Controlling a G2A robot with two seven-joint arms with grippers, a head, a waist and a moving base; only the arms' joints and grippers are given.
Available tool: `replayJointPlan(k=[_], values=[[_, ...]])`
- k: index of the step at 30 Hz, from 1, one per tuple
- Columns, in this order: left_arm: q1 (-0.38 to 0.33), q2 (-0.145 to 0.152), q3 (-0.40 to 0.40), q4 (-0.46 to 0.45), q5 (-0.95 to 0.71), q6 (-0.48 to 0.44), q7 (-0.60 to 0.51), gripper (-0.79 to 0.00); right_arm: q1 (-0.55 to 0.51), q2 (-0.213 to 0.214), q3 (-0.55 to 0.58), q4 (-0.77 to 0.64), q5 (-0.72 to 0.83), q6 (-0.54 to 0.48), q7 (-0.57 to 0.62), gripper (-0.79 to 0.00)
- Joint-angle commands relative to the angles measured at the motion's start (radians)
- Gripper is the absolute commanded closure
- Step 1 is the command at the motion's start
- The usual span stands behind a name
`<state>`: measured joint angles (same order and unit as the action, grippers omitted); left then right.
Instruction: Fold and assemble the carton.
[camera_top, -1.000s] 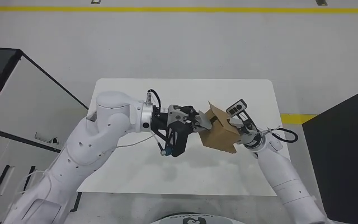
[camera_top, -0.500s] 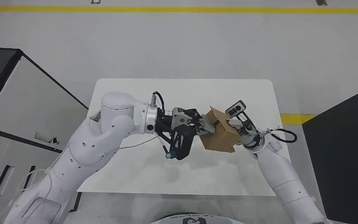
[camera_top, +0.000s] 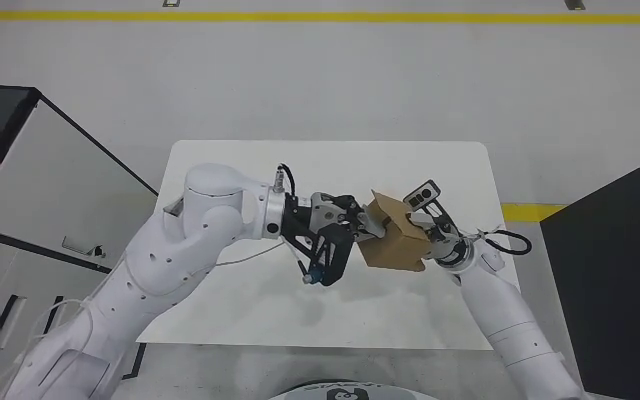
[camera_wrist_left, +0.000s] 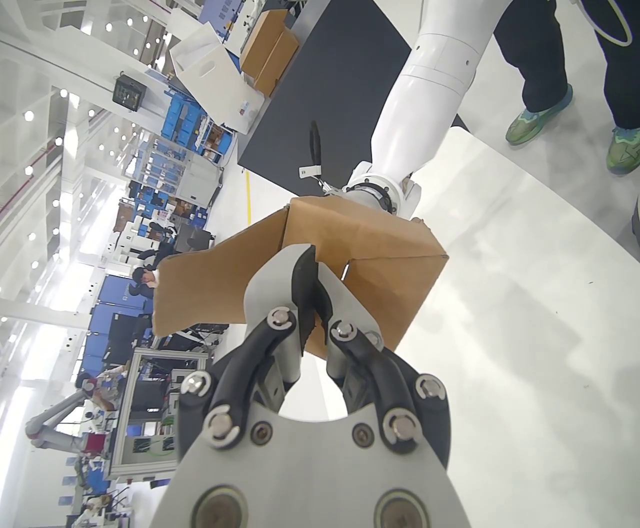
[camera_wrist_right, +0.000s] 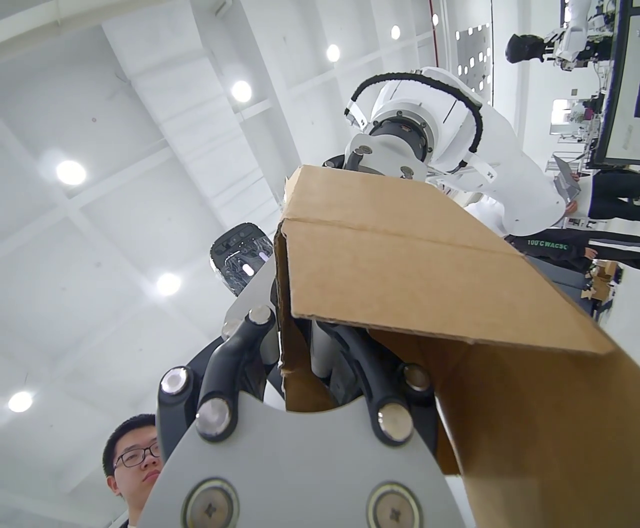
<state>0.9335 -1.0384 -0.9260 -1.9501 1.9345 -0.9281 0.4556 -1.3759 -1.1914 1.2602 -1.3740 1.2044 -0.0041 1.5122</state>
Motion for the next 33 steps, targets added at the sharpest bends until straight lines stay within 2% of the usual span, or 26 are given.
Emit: replayJointPlan(k=[1,33], values=[[-0.003,0.000,0.003,0.001,-0.002,0.000,-0.002,0.000,0.000,0.000,0.000,0.002,-0.001,0.000,0.002,0.000],[-0.021,0.008,0.023,0.016,-0.023,0.017,-0.007,0.000,0.005,-0.006,0.009,0.022,-0.002,0.008,0.021,0.000]])
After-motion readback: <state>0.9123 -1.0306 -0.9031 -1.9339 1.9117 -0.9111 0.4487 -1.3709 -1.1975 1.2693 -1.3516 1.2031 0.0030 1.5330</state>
